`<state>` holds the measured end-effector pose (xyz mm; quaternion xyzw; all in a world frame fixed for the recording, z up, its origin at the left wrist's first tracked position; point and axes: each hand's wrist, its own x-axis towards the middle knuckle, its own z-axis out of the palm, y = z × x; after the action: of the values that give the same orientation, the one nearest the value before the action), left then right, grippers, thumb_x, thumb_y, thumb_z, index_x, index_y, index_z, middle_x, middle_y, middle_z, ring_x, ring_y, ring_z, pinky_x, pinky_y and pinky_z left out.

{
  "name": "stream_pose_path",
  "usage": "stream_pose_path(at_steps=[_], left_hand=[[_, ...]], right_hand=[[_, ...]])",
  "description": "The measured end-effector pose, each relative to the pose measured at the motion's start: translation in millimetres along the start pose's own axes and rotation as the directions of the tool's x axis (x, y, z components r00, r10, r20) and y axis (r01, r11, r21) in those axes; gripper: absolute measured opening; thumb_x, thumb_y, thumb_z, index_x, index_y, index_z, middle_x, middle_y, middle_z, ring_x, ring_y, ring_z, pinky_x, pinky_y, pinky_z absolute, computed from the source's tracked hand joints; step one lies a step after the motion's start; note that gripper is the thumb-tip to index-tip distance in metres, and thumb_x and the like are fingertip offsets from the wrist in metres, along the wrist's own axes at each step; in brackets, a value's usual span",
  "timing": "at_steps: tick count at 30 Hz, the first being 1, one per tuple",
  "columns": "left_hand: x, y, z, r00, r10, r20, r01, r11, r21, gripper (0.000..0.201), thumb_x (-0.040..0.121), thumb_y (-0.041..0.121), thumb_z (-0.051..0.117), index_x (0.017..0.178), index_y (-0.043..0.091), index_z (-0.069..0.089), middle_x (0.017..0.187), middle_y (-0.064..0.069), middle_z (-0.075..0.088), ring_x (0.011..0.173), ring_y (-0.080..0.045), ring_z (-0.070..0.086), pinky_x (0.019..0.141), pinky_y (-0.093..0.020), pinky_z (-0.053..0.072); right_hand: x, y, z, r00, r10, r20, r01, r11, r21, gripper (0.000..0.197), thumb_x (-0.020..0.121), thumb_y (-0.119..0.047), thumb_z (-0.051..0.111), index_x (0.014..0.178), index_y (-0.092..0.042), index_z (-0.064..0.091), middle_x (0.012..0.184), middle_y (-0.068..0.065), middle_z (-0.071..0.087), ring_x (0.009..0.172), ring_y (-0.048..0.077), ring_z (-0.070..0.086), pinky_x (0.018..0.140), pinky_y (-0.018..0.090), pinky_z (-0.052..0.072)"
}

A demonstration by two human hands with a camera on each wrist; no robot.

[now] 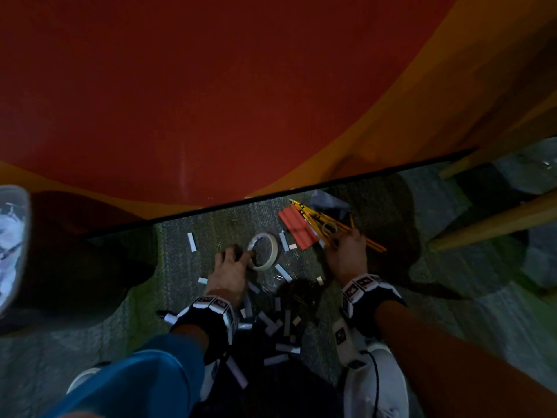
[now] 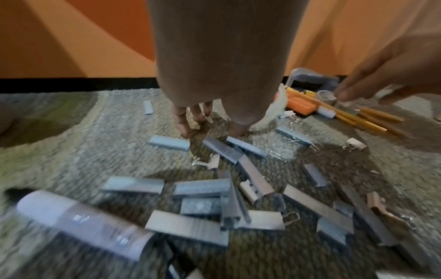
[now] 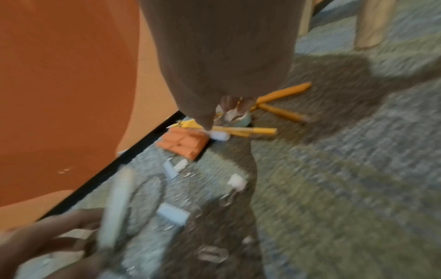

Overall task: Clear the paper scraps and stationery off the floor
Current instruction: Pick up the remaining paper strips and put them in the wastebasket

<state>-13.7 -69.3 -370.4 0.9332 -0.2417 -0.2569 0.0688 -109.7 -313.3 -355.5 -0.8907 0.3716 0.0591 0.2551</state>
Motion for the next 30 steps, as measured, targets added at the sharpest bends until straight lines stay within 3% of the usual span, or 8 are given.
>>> stream_pose_path(at_steps=[6,11,14,17,21,25,28,30], left_hand=[[-3,2,-6,0.995,-0.077,-0.056,0.073,0.995,-0.062,0.041,0.096,0.036,0.058,0.133,0.018,0.057,0.143,-0.01,0.035,0.128,-0.033,0.032,0.102,-0.048,0.045],[3,-2,-8,0.988,-0.135,-0.074,0.122,0.98,-0.158,0.036,0.092,0.036,0.066,0.12,0.013,0.064,0.136,-0.013,0.039,0.126,-0.036,0.035,0.1,-0.049,0.045],[4,-6,-8,0.989,-0.124,-0.075,0.11,0.979,-0.171,0.035,0.091,0.034,0.067,0.119,0.014,0.065,0.135,-0.012,0.039,0.123,-0.036,0.036,0.103,-0.048,0.043],[3,-6,-7,0.994,-0.104,-0.046,0.094,0.981,-0.171,0.036,0.089,0.03,0.07,0.122,0.02,0.064,0.136,-0.01,0.037,0.124,-0.034,0.034,0.104,-0.048,0.044],[3,-5,-9,0.991,-0.131,-0.035,0.123,0.977,-0.173,0.035,0.089,0.025,0.068,0.123,0.02,0.064,0.138,-0.011,0.036,0.124,-0.036,0.033,0.107,-0.048,0.04],[3,-2,-13,0.99,-0.142,-0.015,0.136,0.966,-0.219,0.031,0.089,0.022,0.068,0.12,0.019,0.065,0.139,-0.012,0.035,0.123,-0.039,0.034,0.108,-0.047,0.038],[3,-1,-19,0.988,-0.154,0.007,0.151,0.961,-0.233,0.036,0.089,0.023,0.069,0.124,0.019,0.063,0.143,-0.012,0.035,0.126,-0.039,0.034,0.109,-0.045,0.036],[5,-3,-23,0.987,-0.159,0.029,0.161,0.956,-0.246,0.042,0.088,0.024,0.071,0.128,0.02,0.06,0.146,-0.011,0.034,0.128,-0.039,0.033,0.109,-0.044,0.035]], right_hand=[[-3,-36,16,0.979,-0.197,0.059,0.195,0.98,0.044,0.014,0.084,-0.014,0.061,0.094,-0.012,0.072,0.097,0.018,0.068,0.09,0.036,0.065,0.073,0.037,0.048],[-12,-51,37,0.937,-0.224,0.27,0.236,0.972,-0.011,0.034,0.092,-0.019,0.061,0.125,-0.014,0.062,0.116,0.012,0.068,0.104,0.03,0.064,0.078,0.03,0.047],[-20,-47,44,0.908,-0.254,0.333,0.263,0.965,0.02,0.049,0.093,-0.017,0.057,0.141,-0.019,0.051,0.124,0.014,0.064,0.112,0.031,0.059,0.09,0.032,0.047],[-29,-41,50,0.902,-0.292,0.317,0.285,0.956,0.069,0.04,0.09,-0.022,0.05,0.128,-0.017,0.064,0.12,0.012,0.063,0.111,0.029,0.058,0.093,0.034,0.047],[-31,-31,55,0.924,-0.306,0.229,0.293,0.952,0.087,0.018,0.087,-0.016,0.052,0.091,-0.01,0.068,0.095,0.015,0.065,0.089,0.034,0.062,0.072,0.034,0.043],[-15,-46,47,0.958,-0.28,0.053,0.276,0.958,0.082,0.026,0.096,-0.014,0.049,0.118,-0.009,0.062,0.097,0.017,0.068,0.086,0.036,0.065,0.066,0.035,0.044],[-4,-63,47,0.948,-0.287,0.137,0.29,0.957,-0.002,0.038,0.099,-0.021,0.044,0.136,-0.014,0.051,0.103,0.016,0.067,0.088,0.033,0.065,0.062,0.033,0.043],[-4,-67,54,0.938,-0.288,0.191,0.305,0.95,-0.066,0.033,0.097,-0.02,0.047,0.128,-0.013,0.056,0.102,0.013,0.068,0.088,0.033,0.066,0.064,0.037,0.047]])
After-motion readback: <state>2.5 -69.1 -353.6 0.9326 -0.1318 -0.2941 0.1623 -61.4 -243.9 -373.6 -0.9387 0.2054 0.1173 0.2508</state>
